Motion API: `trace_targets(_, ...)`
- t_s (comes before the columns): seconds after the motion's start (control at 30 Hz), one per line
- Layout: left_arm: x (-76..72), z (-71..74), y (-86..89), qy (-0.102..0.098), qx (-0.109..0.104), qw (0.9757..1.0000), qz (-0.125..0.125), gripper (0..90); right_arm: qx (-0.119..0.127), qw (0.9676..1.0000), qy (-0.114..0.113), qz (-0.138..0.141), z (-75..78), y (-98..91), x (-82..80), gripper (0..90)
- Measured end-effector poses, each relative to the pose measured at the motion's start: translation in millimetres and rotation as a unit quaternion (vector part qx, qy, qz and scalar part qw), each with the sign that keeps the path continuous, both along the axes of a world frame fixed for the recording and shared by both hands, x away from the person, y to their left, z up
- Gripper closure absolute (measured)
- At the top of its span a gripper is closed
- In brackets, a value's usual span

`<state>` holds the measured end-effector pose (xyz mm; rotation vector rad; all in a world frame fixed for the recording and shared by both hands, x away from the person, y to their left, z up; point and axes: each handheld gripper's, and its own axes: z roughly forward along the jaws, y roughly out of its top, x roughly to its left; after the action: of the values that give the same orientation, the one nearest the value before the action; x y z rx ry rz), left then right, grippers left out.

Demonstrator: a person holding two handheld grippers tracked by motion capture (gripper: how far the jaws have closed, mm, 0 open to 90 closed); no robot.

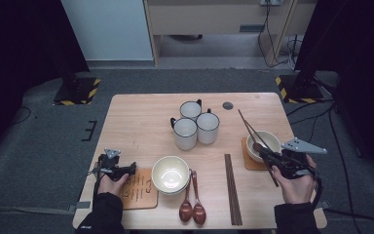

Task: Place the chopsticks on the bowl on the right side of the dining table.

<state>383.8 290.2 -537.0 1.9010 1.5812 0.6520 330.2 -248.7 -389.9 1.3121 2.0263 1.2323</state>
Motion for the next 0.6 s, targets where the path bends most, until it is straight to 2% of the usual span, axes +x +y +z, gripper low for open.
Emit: trace_targets(0.6,0.0,0.0,0.0,0.000,0.000,1.0000,0.000,0.0,0.005,0.9999,0.000,-0.010,4.9,-23.7,16.2,85.1)
